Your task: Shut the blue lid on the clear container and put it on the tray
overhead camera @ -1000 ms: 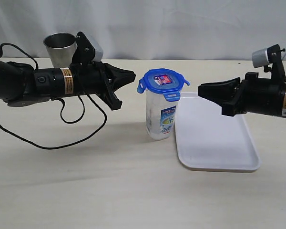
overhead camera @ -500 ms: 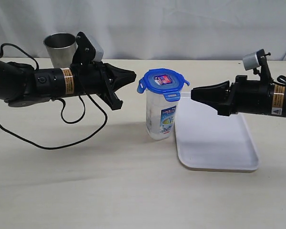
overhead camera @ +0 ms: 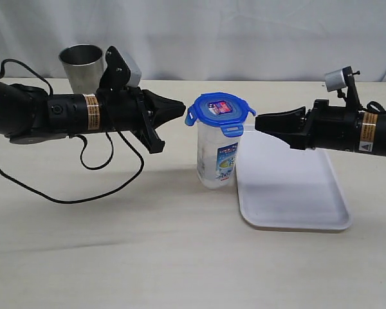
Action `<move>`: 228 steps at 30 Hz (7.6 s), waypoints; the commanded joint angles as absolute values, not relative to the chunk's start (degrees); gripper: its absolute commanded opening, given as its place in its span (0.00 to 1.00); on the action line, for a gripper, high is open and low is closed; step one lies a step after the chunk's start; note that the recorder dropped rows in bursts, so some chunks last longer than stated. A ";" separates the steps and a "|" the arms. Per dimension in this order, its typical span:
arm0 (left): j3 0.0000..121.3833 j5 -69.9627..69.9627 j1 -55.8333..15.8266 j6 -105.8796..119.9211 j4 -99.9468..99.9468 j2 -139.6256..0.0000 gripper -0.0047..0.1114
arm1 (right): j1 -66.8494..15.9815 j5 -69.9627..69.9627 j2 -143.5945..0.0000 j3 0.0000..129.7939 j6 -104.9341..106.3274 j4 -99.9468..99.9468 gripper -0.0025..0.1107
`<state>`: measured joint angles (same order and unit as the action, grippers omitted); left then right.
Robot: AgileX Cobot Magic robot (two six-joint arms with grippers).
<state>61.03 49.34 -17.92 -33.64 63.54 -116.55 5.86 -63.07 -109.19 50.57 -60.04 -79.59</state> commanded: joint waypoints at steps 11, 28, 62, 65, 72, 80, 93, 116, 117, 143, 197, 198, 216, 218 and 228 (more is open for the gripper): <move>61.41 49.98 -17.90 -34.04 63.71 -116.60 0.04 | 5.90 -64.08 -109.14 50.66 -59.18 -80.27 0.06; 61.41 53.45 -18.03 -31.79 63.41 -115.70 0.04 | 5.90 -68.61 -109.14 50.66 -57.67 -82.78 0.06; 61.41 48.47 -18.04 -40.00 71.27 -110.96 0.04 | 5.90 -66.59 -109.14 50.66 -54.29 -78.87 0.06; 61.41 48.47 -18.04 -40.89 72.34 -111.20 0.04 | 5.90 -66.59 -109.14 50.66 -54.29 -78.97 0.06; 61.41 48.89 -18.04 -41.94 72.85 -111.63 0.04 | 5.90 -66.59 -109.14 50.66 -54.16 -80.35 0.06; 61.41 49.55 -18.04 -42.80 74.39 -111.63 0.04 | 5.90 -66.59 -109.14 50.66 -53.58 -79.92 0.06; 61.41 51.38 -18.04 -45.12 76.44 -111.63 0.04 | 5.87 -66.58 -109.14 50.66 -52.54 -79.00 0.06; 61.41 52.57 -18.04 -46.77 77.51 -111.63 0.04 | 5.87 -66.02 -109.14 50.66 -51.20 -77.86 0.06; 61.41 52.57 -18.04 -46.77 77.36 -111.63 0.04 | 5.87 -66.70 -109.14 50.66 -51.20 -78.25 0.06; 61.41 50.08 -18.04 -44.23 73.52 -111.63 0.04 | 5.87 -69.04 -111.52 50.54 -50.06 -77.22 0.06; 61.41 55.52 -18.04 -34.35 63.67 -113.13 0.04 | 5.87 -68.89 -111.52 50.66 -50.33 -78.89 0.06; 61.41 55.52 -18.04 -34.35 63.69 -113.40 0.04 | 5.87 -68.89 -111.52 50.66 -50.33 -78.89 0.06; 61.41 52.29 -20.40 -32.80 62.18 -114.43 0.04 | 5.87 -68.89 -111.52 50.66 -50.33 -79.29 0.06; 61.41 51.62 -20.40 -32.67 61.91 -114.43 0.04 | 5.87 -68.79 -111.52 50.66 -50.33 -79.29 0.06; 61.41 50.05 -19.42 -31.36 61.19 -114.32 0.04 | 5.87 -69.33 -109.85 50.66 -50.10 -79.06 0.06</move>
<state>61.03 50.10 -20.09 -31.47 62.21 -114.39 5.86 -68.53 -111.25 50.58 -50.51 -79.29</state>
